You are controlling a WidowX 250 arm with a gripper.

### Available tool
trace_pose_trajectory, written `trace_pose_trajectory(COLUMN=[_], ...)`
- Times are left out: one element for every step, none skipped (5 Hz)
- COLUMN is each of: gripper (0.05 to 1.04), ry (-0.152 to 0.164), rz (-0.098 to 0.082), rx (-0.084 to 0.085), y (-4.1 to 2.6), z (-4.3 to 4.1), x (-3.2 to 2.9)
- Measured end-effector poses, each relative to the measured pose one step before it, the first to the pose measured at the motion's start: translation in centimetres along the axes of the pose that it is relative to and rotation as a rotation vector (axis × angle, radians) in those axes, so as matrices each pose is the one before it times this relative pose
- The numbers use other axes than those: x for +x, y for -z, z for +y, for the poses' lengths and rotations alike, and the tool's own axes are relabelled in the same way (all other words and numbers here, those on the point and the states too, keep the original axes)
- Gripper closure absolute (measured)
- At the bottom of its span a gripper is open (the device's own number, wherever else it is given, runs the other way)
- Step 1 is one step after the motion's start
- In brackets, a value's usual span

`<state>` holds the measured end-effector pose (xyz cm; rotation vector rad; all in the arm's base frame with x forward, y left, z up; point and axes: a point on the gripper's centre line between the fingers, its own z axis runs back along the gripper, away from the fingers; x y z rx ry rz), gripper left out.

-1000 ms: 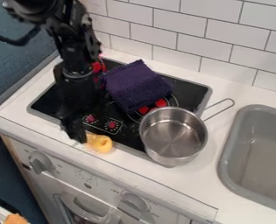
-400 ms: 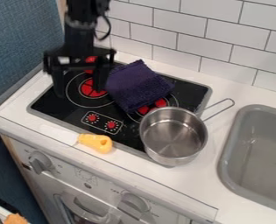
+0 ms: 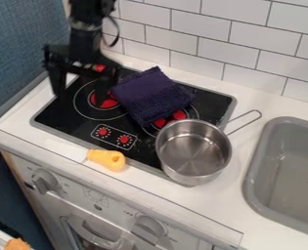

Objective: Put the yellow knife to the bottom of the burner

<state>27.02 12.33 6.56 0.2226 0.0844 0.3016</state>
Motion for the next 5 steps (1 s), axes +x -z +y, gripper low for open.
trace_pose_trajectory(gripper=[0.083, 0.083, 0.083, 0.083, 0.083], ry=[0.2406, 0.0846, -0.0134, -0.0007, 0.0047], rz=[-0.0441, -0.0395, 0.0562, -0.0552, -0.0365], rx=[-0.0141, -0.0484, -0.0409, -0.0330, -0.0331], y=[-0.238, -0.516, 0.351, -1.698, -1.943], z=[1.300, 2.673, 0.829, -0.718, -1.321], x=[-0.744, -1.834, -2.211, -1.662, -1.191])
